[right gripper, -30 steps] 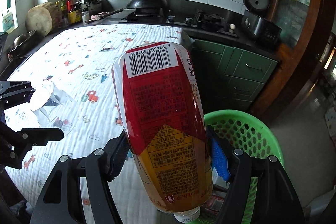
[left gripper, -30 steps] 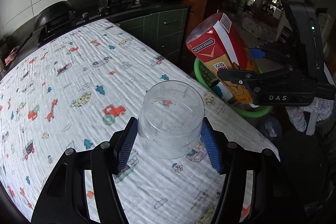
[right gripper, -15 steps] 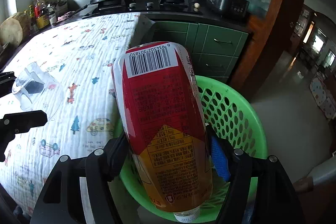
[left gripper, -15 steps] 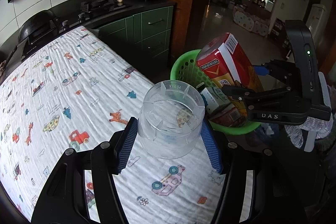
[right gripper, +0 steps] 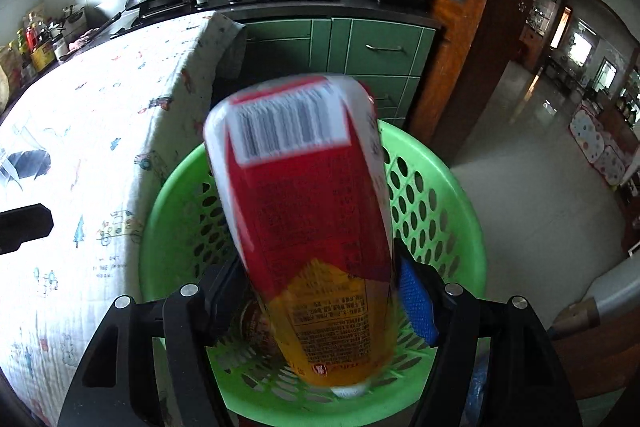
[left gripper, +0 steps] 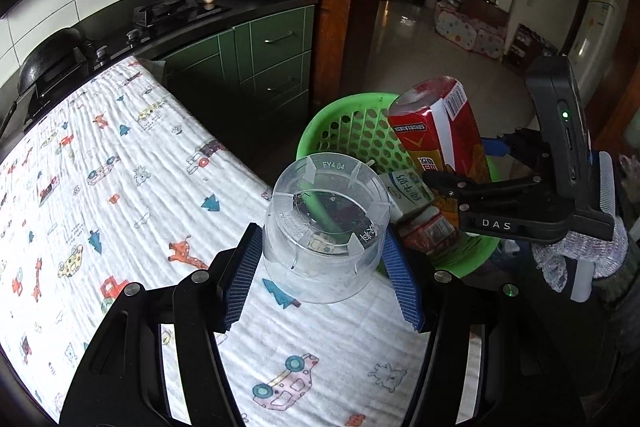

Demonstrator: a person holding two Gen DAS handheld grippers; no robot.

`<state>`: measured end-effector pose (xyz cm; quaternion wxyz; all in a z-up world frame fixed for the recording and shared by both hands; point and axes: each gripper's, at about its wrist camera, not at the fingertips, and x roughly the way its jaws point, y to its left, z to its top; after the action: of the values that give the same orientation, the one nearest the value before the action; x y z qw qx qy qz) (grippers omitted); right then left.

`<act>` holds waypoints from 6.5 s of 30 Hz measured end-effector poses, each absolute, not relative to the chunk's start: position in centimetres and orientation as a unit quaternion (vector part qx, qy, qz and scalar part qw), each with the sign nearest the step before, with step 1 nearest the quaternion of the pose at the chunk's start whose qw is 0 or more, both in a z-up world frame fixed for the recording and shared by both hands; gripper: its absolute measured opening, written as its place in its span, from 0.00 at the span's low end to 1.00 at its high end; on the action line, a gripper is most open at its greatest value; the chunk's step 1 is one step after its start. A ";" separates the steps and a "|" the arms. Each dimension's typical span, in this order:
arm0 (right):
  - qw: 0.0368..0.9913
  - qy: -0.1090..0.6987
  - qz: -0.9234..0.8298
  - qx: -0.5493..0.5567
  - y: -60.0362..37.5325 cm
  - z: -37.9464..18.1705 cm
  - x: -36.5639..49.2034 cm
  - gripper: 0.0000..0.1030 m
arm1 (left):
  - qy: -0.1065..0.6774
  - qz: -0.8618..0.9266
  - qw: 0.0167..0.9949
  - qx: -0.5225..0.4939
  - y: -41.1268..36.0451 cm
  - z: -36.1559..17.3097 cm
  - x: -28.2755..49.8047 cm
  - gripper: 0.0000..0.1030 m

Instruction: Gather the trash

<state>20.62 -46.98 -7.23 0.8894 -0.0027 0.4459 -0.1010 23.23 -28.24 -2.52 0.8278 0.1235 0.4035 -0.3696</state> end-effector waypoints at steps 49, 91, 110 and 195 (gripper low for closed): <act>0.904 0.404 -0.138 0.023 -48.6 -5.0 14.9 0.84 | 0.429 -0.374 0.811 0.136 -36.7 -5.5 24.0 0.62; 0.923 0.364 -0.118 0.043 -40.0 -3.1 9.9 0.93 | 0.354 -0.292 0.882 0.108 -24.6 -0.4 17.6 0.93; 0.928 0.353 -0.108 0.052 -34.7 -2.2 8.4 0.93 | 0.336 -0.214 0.915 0.069 -14.8 0.0 15.1 0.95; 0.935 0.335 -0.111 0.017 -30.3 -2.2 6.4 0.93 | 0.305 -0.191 0.931 0.060 -12.4 -1.1 11.0 0.95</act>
<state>6.38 -30.28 -2.24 0.9354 0.0174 0.3354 -0.1105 11.01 -12.41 -1.08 0.9310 0.0604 0.3052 -0.1908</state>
